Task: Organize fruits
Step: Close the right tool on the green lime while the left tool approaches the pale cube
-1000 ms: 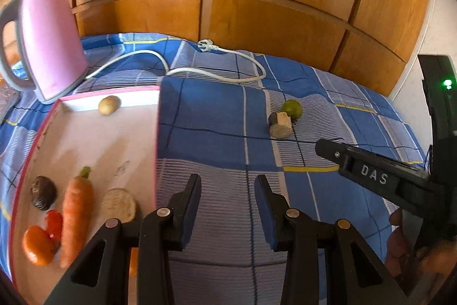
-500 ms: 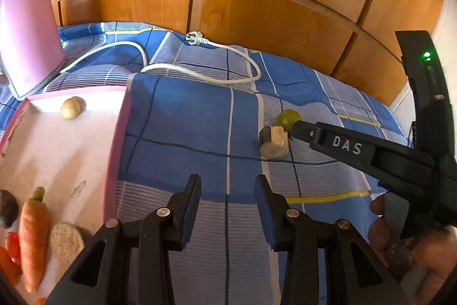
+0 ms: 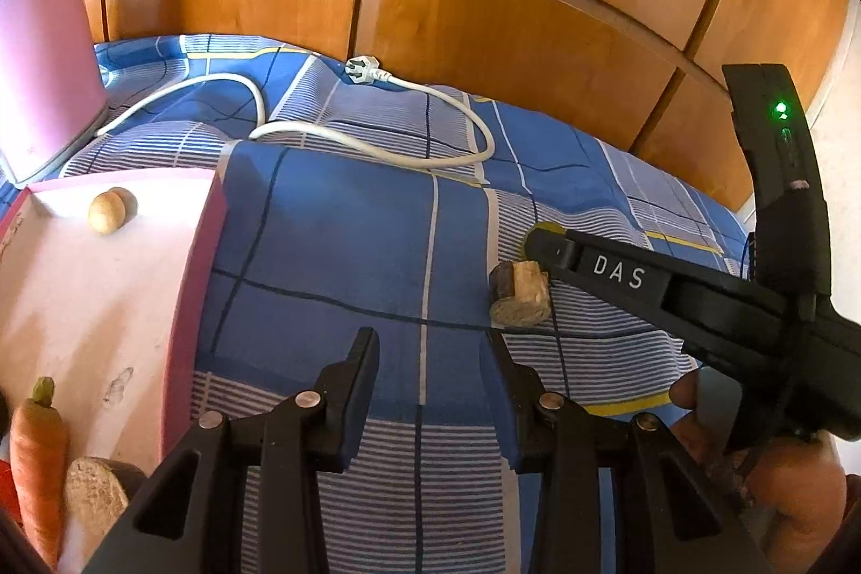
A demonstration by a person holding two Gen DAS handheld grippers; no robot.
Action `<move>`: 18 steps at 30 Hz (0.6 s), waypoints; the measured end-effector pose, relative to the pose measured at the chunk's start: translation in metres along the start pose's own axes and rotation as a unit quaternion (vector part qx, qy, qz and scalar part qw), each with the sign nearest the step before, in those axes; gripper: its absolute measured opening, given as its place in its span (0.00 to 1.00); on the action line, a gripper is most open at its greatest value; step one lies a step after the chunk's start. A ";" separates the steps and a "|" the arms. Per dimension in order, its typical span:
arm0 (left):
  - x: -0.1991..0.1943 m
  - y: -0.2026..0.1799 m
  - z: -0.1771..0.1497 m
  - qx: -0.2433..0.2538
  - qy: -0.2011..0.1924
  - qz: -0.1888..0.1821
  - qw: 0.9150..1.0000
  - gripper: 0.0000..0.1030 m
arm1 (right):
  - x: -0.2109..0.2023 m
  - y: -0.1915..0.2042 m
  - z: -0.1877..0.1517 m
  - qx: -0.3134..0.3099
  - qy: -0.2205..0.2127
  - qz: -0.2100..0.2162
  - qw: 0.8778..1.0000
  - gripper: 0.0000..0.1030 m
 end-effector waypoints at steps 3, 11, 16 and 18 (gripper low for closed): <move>0.002 -0.002 0.000 -0.001 0.002 -0.005 1.000 0.38 | -0.001 0.000 0.000 -0.005 -0.003 0.002 1.000 0.30; 0.007 -0.017 0.002 0.005 0.001 -0.026 1.000 0.38 | -0.010 -0.021 -0.001 0.009 -0.006 -0.022 1.000 0.30; 0.012 -0.027 0.001 0.016 0.004 -0.038 0.999 0.38 | -0.016 -0.033 -0.003 0.020 -0.007 -0.025 0.999 0.30; 0.016 -0.033 0.001 0.025 0.007 -0.041 0.999 0.38 | -0.018 -0.037 -0.003 0.023 -0.007 -0.025 0.999 0.30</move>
Point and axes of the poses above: each gripper's, at about its wrist camera, not at the fingertips, and x roughly the way its jaws point, y to its left, z to its top, the point moved 8 cm from there along x, roughly the way its jaws point, and after that the axes turned 7 degrees about -y, right-handed, at the moved point
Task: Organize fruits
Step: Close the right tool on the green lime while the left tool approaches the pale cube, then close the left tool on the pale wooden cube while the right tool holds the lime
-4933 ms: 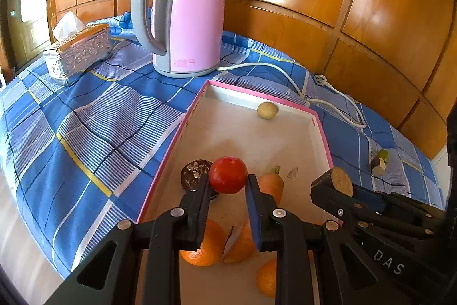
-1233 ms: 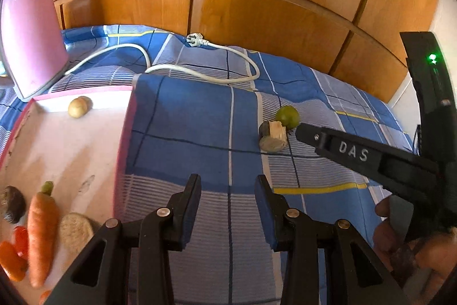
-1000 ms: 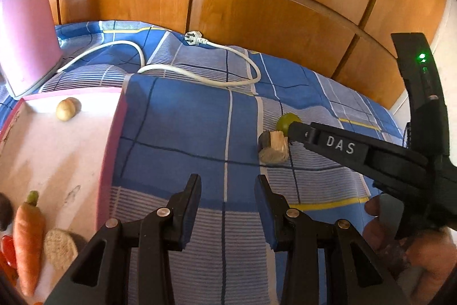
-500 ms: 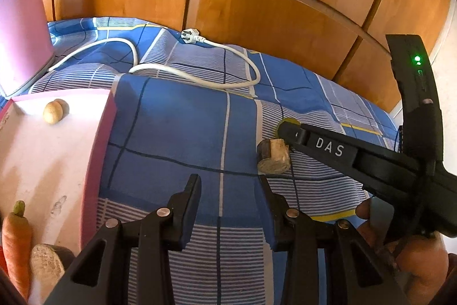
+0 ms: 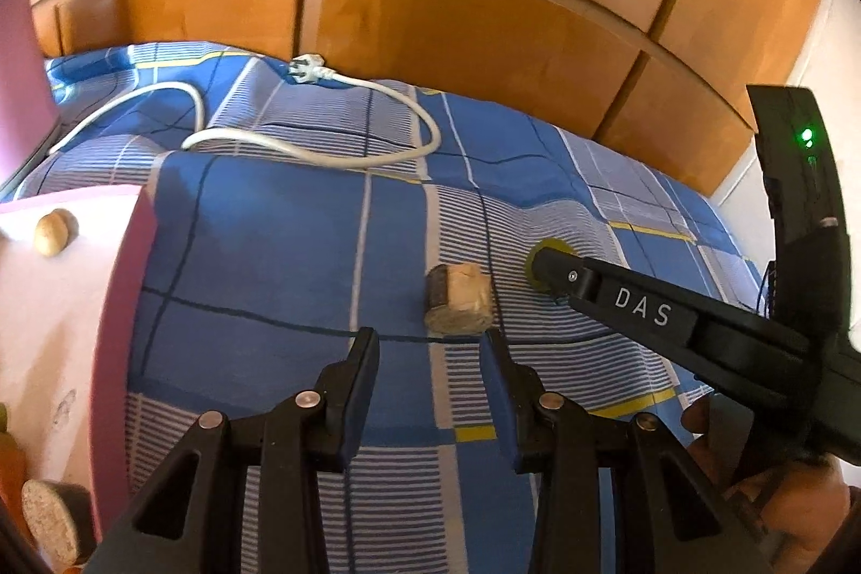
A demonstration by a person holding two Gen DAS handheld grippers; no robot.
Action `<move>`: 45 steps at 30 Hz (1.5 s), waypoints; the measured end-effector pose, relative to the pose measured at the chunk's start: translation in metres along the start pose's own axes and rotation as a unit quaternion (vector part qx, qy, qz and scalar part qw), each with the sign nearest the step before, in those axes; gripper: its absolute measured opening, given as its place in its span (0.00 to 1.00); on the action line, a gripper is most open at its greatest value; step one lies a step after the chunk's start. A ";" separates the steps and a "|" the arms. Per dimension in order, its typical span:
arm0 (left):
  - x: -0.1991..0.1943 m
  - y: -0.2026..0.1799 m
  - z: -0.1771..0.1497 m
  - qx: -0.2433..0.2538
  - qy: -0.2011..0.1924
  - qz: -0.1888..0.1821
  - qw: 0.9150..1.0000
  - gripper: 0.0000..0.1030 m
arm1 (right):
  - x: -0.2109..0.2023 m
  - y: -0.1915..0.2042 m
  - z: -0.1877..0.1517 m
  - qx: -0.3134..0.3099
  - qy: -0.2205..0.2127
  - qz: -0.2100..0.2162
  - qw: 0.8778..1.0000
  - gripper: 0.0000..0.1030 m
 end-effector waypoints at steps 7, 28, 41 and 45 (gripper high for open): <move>0.016 -0.011 0.001 0.016 0.008 -0.006 1.000 0.38 | 0.000 -0.006 0.000 0.009 -0.001 0.005 1.000 0.30; 0.005 0.000 -0.019 0.004 0.024 0.005 1.000 0.31 | -0.018 -0.002 -0.022 -0.012 0.014 0.018 1.000 0.30; -0.041 0.002 -0.059 0.011 0.024 0.012 1.000 0.31 | -0.055 0.010 -0.065 -0.036 0.031 0.028 0.998 0.29; -0.052 0.001 -0.069 0.012 0.025 0.010 1.000 0.31 | -0.067 0.013 -0.079 -0.042 0.033 0.029 0.998 0.29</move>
Point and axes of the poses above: each gripper's, at about its wrist camera, not at the fingertips, and x roughly the way its jaws point, y to its left, z to its top, the point moved 8 cm from there along x, roughly the way its jaws point, and after that the axes turned 7 degrees about -y, right-handed, at the moved point
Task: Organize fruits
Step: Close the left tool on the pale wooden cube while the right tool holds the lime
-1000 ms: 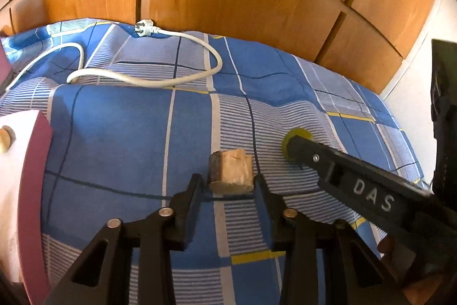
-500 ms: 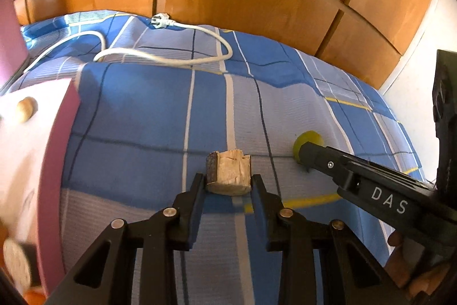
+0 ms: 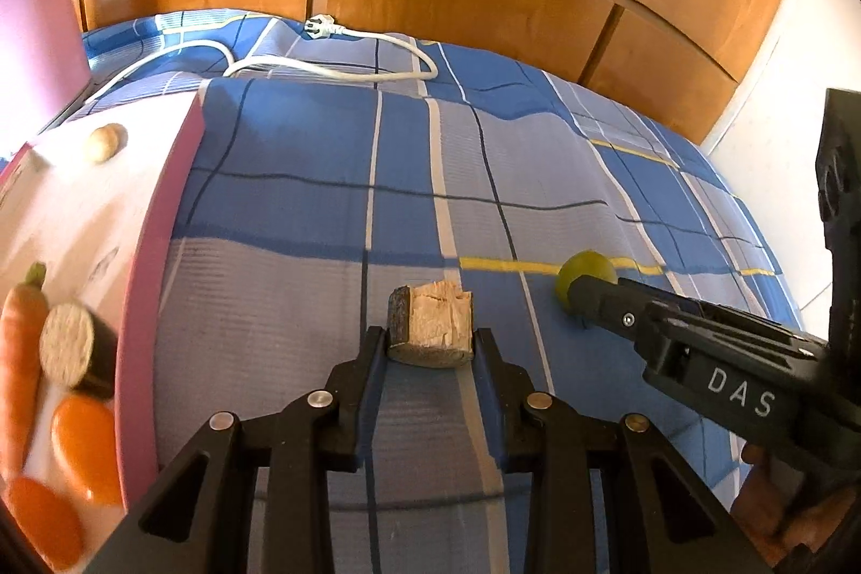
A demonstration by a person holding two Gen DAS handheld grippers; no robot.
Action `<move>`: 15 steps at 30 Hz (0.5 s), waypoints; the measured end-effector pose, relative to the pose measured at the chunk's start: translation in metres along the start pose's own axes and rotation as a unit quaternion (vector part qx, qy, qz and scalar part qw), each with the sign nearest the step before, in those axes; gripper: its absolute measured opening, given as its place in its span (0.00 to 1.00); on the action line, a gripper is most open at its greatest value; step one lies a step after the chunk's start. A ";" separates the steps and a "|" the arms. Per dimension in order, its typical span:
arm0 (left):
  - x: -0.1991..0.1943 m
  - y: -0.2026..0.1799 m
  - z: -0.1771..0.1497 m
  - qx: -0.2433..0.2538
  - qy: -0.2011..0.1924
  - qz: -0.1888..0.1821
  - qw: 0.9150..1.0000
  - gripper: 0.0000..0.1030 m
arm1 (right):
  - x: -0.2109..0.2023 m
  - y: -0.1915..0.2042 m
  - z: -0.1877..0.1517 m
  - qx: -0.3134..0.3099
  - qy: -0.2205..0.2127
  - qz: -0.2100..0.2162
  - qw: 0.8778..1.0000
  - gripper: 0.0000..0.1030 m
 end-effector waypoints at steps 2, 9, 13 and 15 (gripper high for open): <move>-0.005 -0.001 -0.005 0.003 -0.001 0.001 1.000 0.31 | -0.005 0.002 -0.006 -0.003 0.000 0.000 1.000 0.29; -0.017 -0.003 -0.016 0.007 -0.001 -0.001 1.000 0.31 | -0.019 0.008 -0.026 -0.006 0.003 0.002 1.000 0.29; -0.023 -0.004 -0.021 0.011 -0.002 -0.001 1.000 0.31 | -0.027 0.009 -0.035 -0.008 0.004 0.002 1.000 0.29; -0.026 -0.004 -0.024 0.013 -0.002 -0.001 1.000 0.31 | -0.030 0.011 -0.039 -0.010 0.004 0.002 1.000 0.29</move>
Point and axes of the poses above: each gripper's, at about its wrist camera, not at the fingertips, and x roughly the way its jaws point, y to its left, z to its top, the point moved 8 cm from there along x, roughly the way its jaws point, and after that the axes turned 7 degrees about -y, right-handed, at the moved point
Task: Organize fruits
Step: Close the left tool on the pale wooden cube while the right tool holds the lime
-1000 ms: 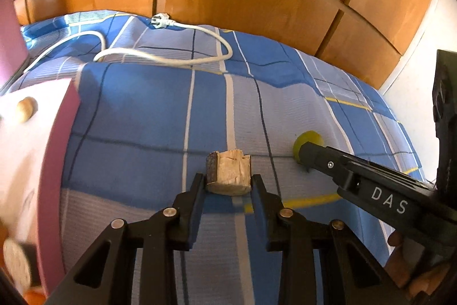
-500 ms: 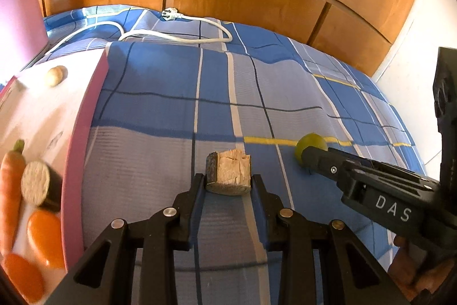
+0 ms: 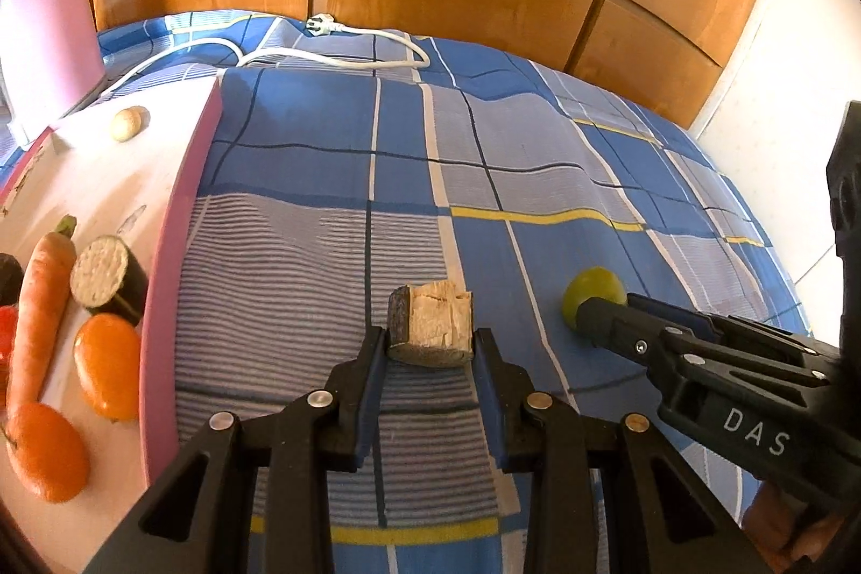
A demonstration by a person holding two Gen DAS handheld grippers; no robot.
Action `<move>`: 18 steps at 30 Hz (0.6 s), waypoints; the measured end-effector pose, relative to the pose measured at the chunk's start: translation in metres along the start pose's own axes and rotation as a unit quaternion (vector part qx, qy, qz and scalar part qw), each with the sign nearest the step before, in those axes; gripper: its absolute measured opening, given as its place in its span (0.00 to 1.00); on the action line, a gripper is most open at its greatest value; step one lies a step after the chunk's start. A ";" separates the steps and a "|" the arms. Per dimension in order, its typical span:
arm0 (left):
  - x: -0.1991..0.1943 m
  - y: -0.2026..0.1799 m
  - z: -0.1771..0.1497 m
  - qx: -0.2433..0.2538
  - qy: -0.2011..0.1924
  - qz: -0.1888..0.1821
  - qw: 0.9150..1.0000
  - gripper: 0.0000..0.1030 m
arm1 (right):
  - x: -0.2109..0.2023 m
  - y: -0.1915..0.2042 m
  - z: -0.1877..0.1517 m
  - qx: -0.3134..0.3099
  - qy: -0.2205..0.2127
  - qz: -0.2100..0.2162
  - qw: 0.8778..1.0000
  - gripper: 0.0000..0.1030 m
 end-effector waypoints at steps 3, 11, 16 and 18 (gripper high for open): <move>-0.004 0.000 -0.004 0.003 -0.001 0.000 1.000 0.31 | -0.003 0.003 -0.005 -0.004 0.000 0.000 1.000 0.30; -0.014 0.002 -0.013 0.005 0.000 0.000 1.000 0.31 | -0.012 0.011 -0.018 -0.015 0.000 0.002 1.000 0.30; -0.018 0.001 -0.018 0.010 -0.002 0.001 1.000 0.31 | -0.015 0.009 -0.023 -0.004 0.001 0.010 1.000 0.29; -0.019 0.002 -0.019 0.008 -0.001 -0.001 1.000 0.31 | -0.011 0.008 -0.027 0.004 0.010 0.010 1.000 0.27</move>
Point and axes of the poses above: each gripper's, at about its wrist camera, not at the fingertips, and x roughly the way its jaws point, y to its left, z to its top, the point moved 8 cm from there along x, roughly the way its jaws point, and after that the axes turned 7 degrees about -y, right-handed, at the moved point
